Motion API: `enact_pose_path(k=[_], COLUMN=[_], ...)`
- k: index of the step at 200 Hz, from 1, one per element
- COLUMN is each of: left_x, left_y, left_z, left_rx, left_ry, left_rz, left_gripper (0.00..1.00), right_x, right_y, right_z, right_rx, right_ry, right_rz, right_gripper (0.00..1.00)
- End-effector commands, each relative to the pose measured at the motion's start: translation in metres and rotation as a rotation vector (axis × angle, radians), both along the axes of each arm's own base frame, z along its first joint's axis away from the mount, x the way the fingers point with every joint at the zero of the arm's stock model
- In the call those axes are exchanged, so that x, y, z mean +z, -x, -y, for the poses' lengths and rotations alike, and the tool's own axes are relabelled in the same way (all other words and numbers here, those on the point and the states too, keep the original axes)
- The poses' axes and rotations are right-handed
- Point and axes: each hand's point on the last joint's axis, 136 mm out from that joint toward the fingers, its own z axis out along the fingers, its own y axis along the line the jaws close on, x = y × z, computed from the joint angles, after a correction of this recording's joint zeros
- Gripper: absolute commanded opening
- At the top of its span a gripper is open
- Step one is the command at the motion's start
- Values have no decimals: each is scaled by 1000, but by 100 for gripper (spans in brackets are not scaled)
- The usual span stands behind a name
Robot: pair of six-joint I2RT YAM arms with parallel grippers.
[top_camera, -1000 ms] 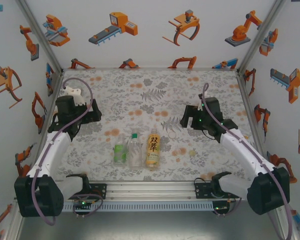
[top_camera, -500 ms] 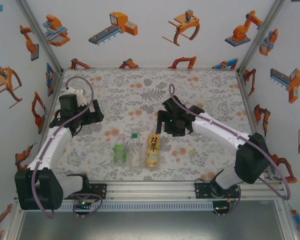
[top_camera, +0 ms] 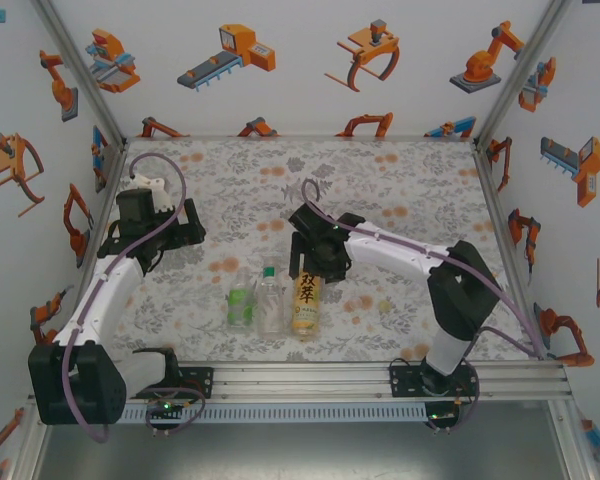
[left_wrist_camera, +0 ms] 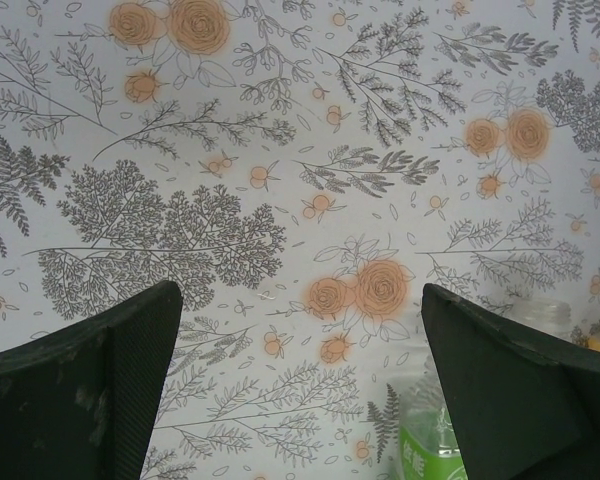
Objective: Screw on the bottle caps
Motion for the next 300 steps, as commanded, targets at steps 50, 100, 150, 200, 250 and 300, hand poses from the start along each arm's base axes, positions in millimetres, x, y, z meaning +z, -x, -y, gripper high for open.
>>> enact_pose_path(k=[50, 100, 150, 200, 250, 300], left_x=[1, 0, 0, -2, -3, -2], left_y=[-2, -1, 1, 2, 5, 12], left_z=[1, 0, -1, 1, 4, 20], left_rx=[1, 5, 4, -2, -17, -103], left_ry=[-7, -24, -40, -42, -49, -18], left_rz=[-21, -22, -28, -34, -52, -52], left_gripper=[97, 97, 97, 97, 97, 97], right_x=[-17, -32, -48, -51, -36, 21], right_y=[-8, -12, -9, -8, -10, -20], right_z=[-5, -8, -5, 0, 7, 14], right_rx=[-5, 2, 4, -3, -10, 25], right_ry=[54, 81, 104, 121, 116, 82], right_rz=[-21, -32, -55, -45, 2, 151], right_gripper=[70, 67, 63, 60, 52, 48])
